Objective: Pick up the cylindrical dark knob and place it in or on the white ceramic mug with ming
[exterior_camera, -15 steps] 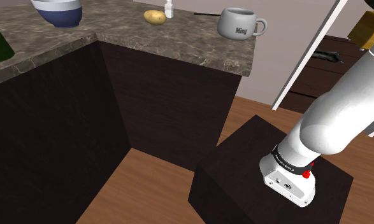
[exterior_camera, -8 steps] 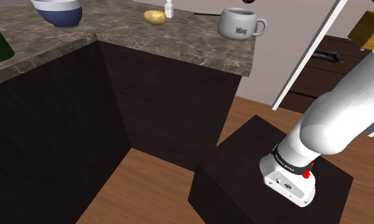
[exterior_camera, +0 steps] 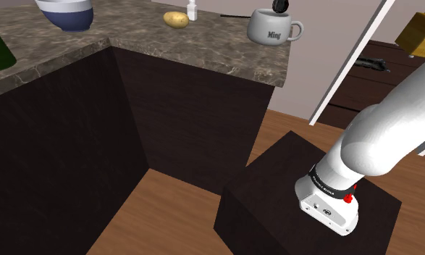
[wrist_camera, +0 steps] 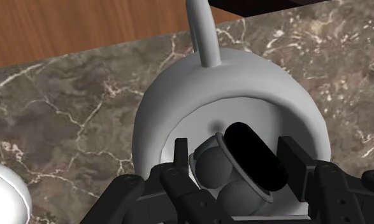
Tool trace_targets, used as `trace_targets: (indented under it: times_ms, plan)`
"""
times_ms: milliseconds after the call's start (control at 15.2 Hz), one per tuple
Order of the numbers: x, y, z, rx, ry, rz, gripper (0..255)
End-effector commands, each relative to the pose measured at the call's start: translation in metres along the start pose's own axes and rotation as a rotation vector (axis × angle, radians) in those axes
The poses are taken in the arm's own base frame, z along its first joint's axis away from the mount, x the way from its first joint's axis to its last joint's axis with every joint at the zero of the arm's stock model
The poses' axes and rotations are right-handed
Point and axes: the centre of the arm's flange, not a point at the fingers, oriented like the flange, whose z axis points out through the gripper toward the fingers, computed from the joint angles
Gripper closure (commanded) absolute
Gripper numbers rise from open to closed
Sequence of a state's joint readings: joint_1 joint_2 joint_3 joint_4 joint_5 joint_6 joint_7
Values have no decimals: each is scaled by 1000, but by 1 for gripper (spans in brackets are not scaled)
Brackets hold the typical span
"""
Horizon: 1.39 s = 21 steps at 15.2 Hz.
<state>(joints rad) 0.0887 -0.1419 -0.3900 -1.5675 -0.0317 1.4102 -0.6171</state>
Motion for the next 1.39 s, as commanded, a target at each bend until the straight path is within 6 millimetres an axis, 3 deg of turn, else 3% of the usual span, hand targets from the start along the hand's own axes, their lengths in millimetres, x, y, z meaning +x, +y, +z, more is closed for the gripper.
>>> trace_targets:
  times_ms: [0, 198, 264, 594, 858, 1320]
  plan:
    - [0, 0, 1, 0, 0, 0, 255]
    - [0, 0, 1, 0, 0, 0, 255]
    - [0, 0, 1, 0, 0, 0, 0]
    - [0, 0, 1, 0, 0, 0, 0]
    - [0, 0, -49, 0, 0, 0, 0]
    - [0, 0, -49, 0, 0, 0, 0]
